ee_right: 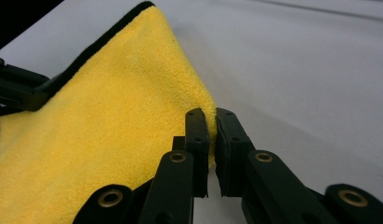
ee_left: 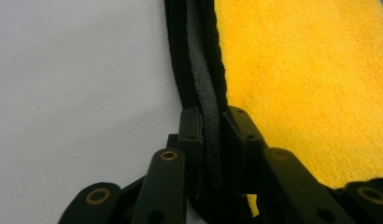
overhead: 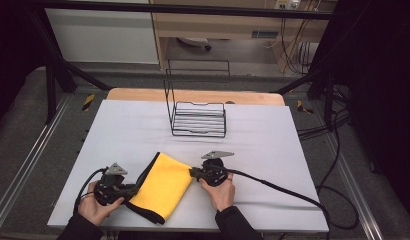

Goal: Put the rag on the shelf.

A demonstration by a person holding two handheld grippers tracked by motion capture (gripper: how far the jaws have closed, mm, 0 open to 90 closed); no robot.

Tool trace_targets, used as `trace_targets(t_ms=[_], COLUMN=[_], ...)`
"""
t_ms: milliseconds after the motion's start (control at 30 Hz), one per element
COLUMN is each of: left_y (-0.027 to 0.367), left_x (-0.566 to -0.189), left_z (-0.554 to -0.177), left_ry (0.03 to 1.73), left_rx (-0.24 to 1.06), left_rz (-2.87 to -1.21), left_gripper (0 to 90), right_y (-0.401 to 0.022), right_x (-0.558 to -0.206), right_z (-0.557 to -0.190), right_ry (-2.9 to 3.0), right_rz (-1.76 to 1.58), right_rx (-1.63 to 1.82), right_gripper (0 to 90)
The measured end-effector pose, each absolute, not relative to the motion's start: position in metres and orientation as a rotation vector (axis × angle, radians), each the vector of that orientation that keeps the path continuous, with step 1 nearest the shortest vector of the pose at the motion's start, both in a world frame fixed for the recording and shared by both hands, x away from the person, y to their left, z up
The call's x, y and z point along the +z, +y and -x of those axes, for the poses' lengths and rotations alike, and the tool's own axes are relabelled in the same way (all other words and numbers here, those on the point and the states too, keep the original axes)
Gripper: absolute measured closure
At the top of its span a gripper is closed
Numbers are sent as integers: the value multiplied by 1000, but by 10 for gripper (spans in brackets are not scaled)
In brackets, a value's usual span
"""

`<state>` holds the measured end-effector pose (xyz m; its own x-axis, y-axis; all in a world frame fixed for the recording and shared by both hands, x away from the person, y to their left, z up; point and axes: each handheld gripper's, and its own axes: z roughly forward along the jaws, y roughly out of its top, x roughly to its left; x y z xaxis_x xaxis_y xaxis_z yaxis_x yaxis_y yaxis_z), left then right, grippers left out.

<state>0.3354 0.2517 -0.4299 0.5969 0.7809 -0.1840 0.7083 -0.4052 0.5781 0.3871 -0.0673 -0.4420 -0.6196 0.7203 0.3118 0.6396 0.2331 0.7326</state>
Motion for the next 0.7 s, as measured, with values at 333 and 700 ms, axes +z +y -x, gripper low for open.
trace_targets(t_ms=[333,700], left_y=[187,149], left_x=[-433,-436], left_z=[-323,-314], left_ry=[1093,1115], left_rx=[168,283], left_rz=[-2154,-2142], left_gripper=[767,745], right_y=[-112,-127], right_x=[-411,-426], right_z=[-398,-422], right_ry=[2422,2372], right_rz=[-1293,-1102], right_rx=[1199,1229], right_gripper=[849,842])
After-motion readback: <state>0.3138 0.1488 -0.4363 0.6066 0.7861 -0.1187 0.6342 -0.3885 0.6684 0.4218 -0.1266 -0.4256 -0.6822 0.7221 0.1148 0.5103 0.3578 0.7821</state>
